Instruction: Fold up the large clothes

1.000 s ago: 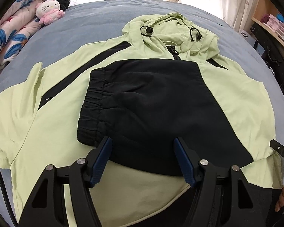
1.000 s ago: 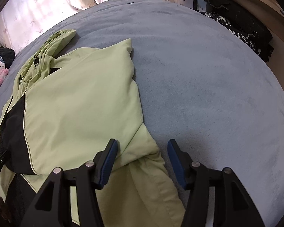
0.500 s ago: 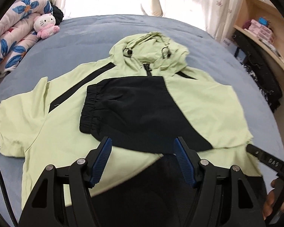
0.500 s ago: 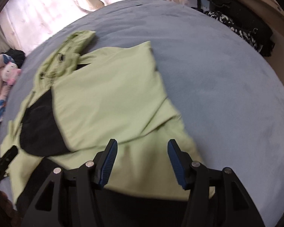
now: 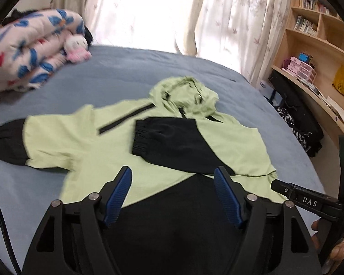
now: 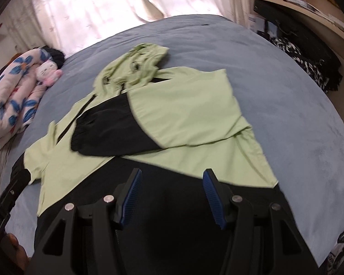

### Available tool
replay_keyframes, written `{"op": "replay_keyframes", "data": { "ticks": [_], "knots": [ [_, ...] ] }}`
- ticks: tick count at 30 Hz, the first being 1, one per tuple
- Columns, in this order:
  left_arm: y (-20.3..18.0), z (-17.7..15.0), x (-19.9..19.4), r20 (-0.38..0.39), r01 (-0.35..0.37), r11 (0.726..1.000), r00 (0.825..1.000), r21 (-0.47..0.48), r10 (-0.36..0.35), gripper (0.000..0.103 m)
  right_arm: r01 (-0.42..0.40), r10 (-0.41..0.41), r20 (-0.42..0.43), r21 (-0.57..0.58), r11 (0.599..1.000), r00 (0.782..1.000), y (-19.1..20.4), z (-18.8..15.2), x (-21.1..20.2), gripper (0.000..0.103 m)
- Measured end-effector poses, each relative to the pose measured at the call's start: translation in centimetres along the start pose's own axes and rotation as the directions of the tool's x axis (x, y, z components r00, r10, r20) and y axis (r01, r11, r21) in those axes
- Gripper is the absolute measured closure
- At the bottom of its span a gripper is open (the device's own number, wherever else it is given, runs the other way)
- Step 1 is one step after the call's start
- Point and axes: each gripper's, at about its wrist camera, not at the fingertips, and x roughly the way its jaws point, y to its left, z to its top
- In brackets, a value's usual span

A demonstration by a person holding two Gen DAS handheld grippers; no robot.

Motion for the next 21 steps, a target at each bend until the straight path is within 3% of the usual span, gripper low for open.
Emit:
{"op": "replay_keyframes", "data": {
  "ticks": [6,9,13,18,21],
  "knots": [
    [4.7,-0.4,-3.4,0.022,-0.076,0.994,0.997,-0.074,0.078,0.021,-0.019,0.017,-0.017,-0.097,0.995,1.0,5.0,-2.2,-0.8,0.048],
    [8.4,-0.5,-4.3,-0.003,-0.065,0.985,0.998,-0.16,0.065,0.021,-0.025,0.022,-0.017,-0.144,0.989,1.0,7.7,-2.9,-1.1,0.048],
    [12.7,-1.1,-5.5,0.04,-0.118,0.968,0.991,-0.22,0.13,0.022,-0.02,0.021,0.002,-0.223,0.975,1.0,11.9,-3.8,-1.6,0.048],
    [17.6,-1.4,-6.6,0.059,-0.177,0.945,0.978,-0.274,0.2,0.046,-0.002,0.009,0.021,-0.319,0.948,1.0,16.8,-4.7,-1.3,0.048],
    [21.5,-1.1,-7.3,0.071,-0.225,0.919,0.963,-0.324,0.261,0.047,-0.023,0.03,0.015,-0.36,0.933,0.999,19.7,-4.9,-0.6,0.048]
  ]
}}
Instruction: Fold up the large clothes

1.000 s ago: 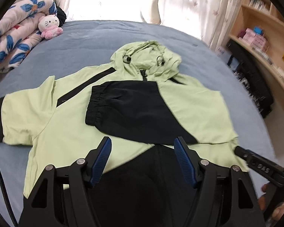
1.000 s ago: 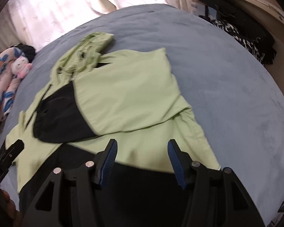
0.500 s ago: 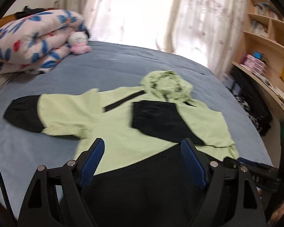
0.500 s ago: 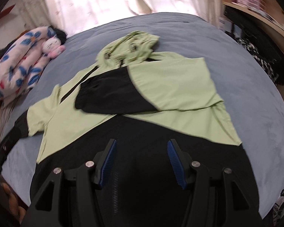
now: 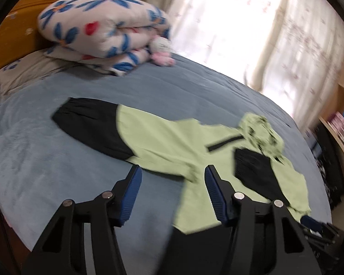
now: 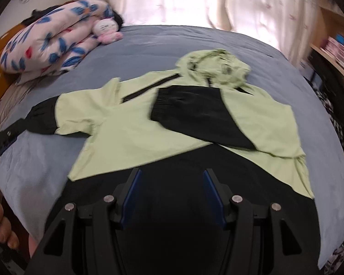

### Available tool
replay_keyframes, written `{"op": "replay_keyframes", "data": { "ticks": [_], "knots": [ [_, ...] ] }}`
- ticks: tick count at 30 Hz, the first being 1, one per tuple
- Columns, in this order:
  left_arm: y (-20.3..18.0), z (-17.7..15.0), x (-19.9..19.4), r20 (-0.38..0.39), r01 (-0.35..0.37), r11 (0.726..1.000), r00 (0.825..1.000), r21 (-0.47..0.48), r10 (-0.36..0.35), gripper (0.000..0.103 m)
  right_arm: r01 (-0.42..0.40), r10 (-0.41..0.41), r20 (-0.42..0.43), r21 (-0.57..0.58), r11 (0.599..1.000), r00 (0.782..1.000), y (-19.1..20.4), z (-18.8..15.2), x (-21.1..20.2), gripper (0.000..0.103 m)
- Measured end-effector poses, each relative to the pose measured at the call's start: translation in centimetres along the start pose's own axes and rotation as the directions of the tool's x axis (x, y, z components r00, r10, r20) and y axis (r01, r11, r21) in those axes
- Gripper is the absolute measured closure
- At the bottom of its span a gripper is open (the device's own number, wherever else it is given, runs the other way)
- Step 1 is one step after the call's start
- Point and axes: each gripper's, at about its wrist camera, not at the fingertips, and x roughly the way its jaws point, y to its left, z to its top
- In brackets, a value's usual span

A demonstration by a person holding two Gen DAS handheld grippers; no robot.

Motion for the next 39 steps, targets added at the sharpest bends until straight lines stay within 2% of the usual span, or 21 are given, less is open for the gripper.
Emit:
{"op": "replay_keyframes", "data": {
  "ticks": [5,8,10,11,14,19,25,29,33,39],
  "knots": [
    [5.6,3.7,1.3,0.033,-0.043,0.997,0.998,-0.062,0.045,0.047,-0.024,0.026,0.03,-0.065,0.998,0.999,4.8,2.6,1.0,0.048],
    [8.5,6.3,2.9,0.017,-0.073,0.995,0.997,-0.061,0.074,0.047,-0.043,0.049,0.067,-0.089,0.995,0.997,7.7,4.9,1.6,0.048],
    [10.5,7.7,4.4,-0.019,-0.074,0.994,0.997,-0.077,0.073,0.047,-0.056,0.065,0.095,-0.096,0.994,0.993,9.2,6.2,2.1,0.048],
    [12.0,8.4,5.8,-0.053,-0.049,0.994,0.998,-0.101,0.044,0.047,-0.057,0.068,0.109,-0.099,0.993,0.992,10.0,6.8,2.4,0.048],
    [15.0,9.2,9.0,-0.115,-0.038,0.988,0.993,-0.152,0.02,0.047,-0.053,0.067,0.138,-0.108,0.993,0.988,11.9,8.5,3.9,0.048],
    [18.7,8.4,13.9,-0.191,0.007,0.976,0.98,-0.217,-0.049,0.047,-0.034,0.049,0.134,-0.107,0.994,0.99,14.3,9.8,7.3,0.048],
    [23.3,6.1,17.9,-0.221,0.023,0.924,0.968,-0.381,-0.116,0.047,-0.058,0.063,0.056,-0.086,0.995,0.996,15.0,8.5,11.1,0.048],
    [25.5,4.8,19.2,-0.196,0.064,0.878,0.965,-0.475,-0.176,0.047,-0.088,0.088,-0.002,-0.056,0.995,0.996,14.3,7.5,12.8,0.048],
    [25.9,4.8,19.6,-0.185,0.064,0.853,0.965,-0.519,-0.185,0.047,-0.105,0.103,-0.042,-0.046,0.993,0.994,13.9,6.6,13.7,0.048],
    [25.9,5.4,20.4,-0.189,0.038,0.841,0.968,-0.54,-0.165,0.047,-0.108,0.107,-0.039,-0.038,0.993,0.994,13.1,6.1,13.6,0.048]
  ]
}}
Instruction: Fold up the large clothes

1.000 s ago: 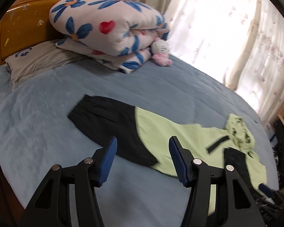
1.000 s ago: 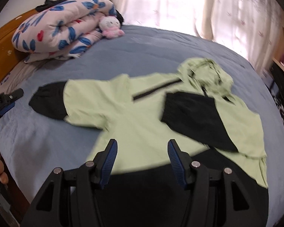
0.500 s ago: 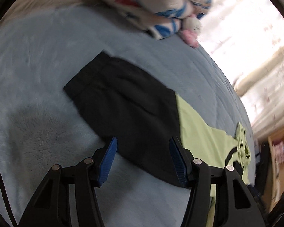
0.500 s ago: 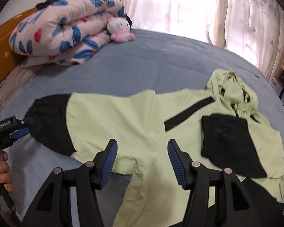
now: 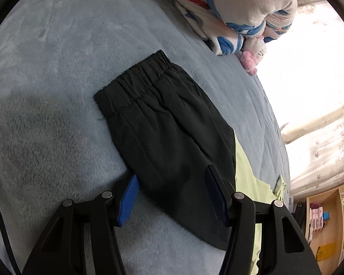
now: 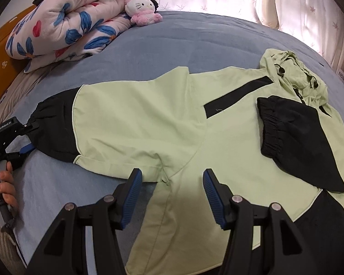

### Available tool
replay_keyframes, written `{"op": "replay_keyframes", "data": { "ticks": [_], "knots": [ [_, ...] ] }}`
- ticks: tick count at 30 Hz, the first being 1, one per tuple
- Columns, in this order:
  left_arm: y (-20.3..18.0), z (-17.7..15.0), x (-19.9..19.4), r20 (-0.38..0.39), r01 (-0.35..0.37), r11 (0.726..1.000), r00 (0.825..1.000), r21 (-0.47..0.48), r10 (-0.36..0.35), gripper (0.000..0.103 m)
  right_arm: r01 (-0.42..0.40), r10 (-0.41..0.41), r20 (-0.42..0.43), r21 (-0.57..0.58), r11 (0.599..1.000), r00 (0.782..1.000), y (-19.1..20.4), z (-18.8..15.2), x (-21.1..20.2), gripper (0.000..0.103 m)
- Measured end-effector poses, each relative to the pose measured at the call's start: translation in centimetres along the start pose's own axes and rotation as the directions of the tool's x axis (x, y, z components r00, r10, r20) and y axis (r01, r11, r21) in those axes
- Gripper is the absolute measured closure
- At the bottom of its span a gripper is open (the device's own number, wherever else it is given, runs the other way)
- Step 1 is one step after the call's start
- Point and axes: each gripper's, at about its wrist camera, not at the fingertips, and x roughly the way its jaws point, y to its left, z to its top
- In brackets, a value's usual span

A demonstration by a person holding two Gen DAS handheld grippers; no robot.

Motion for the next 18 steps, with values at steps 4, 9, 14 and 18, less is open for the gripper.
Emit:
{"op": "replay_keyframes", "data": {
  "ticks": [4,9,14,18],
  "knots": [
    [-1.1,0.7,1.0,0.004,-0.096,0.99,0.995,0.103,0.096,0.085,0.028,-0.028,0.006,0.007,1.0,1.0,-0.6,0.1,0.4,0.048],
    [-6.4,-0.5,-0.5,0.092,-0.213,0.928,0.977,0.306,0.194,0.1,0.035,-0.036,0.009,0.053,0.998,0.999,-2.4,-0.1,0.0,0.048],
    [-17.7,-5.1,-5.5,0.213,-0.169,0.817,0.975,0.552,0.058,0.1,0.033,-0.038,0.034,0.142,0.989,0.999,-6.3,-0.6,-2.1,0.048],
    [-26.4,-11.8,-7.5,0.189,-0.086,0.693,0.979,0.716,-0.074,0.099,0.026,-0.04,0.053,0.236,0.971,0.998,-10.6,-1.8,-4.5,0.048]
  ]
}}
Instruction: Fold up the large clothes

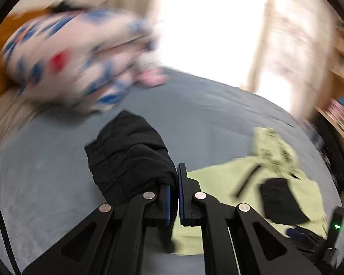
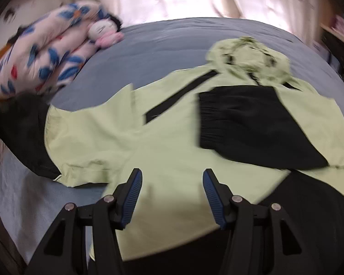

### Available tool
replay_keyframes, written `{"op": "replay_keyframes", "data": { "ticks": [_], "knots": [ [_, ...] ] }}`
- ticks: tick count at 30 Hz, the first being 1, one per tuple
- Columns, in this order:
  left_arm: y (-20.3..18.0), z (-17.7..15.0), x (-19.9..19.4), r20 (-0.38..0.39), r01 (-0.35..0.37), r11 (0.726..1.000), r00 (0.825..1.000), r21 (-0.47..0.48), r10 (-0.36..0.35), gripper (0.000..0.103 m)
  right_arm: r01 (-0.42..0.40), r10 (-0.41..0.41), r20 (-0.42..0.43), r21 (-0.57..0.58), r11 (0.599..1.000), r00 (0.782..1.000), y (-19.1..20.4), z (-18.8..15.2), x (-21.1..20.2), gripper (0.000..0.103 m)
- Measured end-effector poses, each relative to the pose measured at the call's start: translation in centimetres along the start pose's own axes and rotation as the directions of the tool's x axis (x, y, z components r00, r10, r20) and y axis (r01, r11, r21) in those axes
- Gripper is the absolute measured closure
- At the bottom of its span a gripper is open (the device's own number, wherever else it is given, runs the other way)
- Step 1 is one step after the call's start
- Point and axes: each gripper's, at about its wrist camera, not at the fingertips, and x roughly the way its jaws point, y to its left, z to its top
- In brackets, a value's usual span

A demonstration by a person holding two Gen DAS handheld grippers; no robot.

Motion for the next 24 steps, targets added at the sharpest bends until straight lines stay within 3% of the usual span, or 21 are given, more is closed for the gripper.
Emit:
{"op": "replay_keyframes", "data": {
  "ticks": [4,8,10,11,12,13,14,16,18,21,24],
  "knots": [
    [-11.3,-1.5,1.1,-0.051,0.136,0.981,0.99,0.14,-0.13,0.099,0.039,-0.042,0.039,0.068,0.997,0.998,-5.0,-0.3,-2.5,0.048],
    [-18.9,-6.7,4.6,-0.187,0.227,0.956,0.963,0.186,-0.192,0.098,0.08,-0.09,0.061,0.144,0.986,0.994,-10.5,-0.9,-4.3,0.048],
    [-21.6,-10.2,7.5,-0.298,0.256,0.947,0.935,0.193,-0.192,0.088,0.093,-0.105,0.055,0.184,0.978,0.993,-13.2,-1.3,-4.6,0.048],
    [-22.5,-11.8,8.9,-0.368,0.277,0.944,0.909,0.178,-0.198,0.079,0.095,-0.107,0.05,0.2,0.975,0.993,-14.3,-1.5,-4.7,0.048],
    [-22.8,-13.0,9.6,-0.41,0.293,0.943,0.889,0.161,-0.206,0.076,0.096,-0.108,0.042,0.216,0.972,0.993,-15.3,-1.8,-4.7,0.048],
    [-23.2,-14.6,10.5,-0.47,0.311,0.942,0.855,0.125,-0.22,0.076,0.094,-0.105,0.035,0.23,0.969,0.994,-16.2,-2.0,-4.7,0.048],
    [-23.4,-15.6,10.9,-0.5,0.314,0.943,0.837,0.107,-0.222,0.076,0.089,-0.099,0.029,0.242,0.966,0.995,-16.9,-2.3,-4.7,0.048],
    [-23.6,-16.9,10.4,-0.511,0.314,0.945,0.829,0.091,-0.226,0.071,0.07,-0.078,0.02,0.263,0.962,0.997,-18.1,-2.6,-4.4,0.048],
    [-23.3,-17.4,9.5,-0.501,0.331,0.941,0.827,0.067,-0.255,0.055,0.043,-0.049,0.014,0.281,0.959,0.999,-18.8,-2.7,-4.0,0.048],
    [-23.4,-16.9,7.9,-0.476,0.352,0.935,0.828,0.034,-0.295,0.049,-0.004,0.0,0.012,0.302,0.953,1.0,-19.1,-2.9,-3.5,0.048],
    [-22.4,-16.8,5.9,-0.447,0.338,0.941,0.843,0.01,-0.298,0.049,-0.037,0.035,0.015,0.296,0.955,0.999,-18.7,-2.9,-3.2,0.048]
  ]
}}
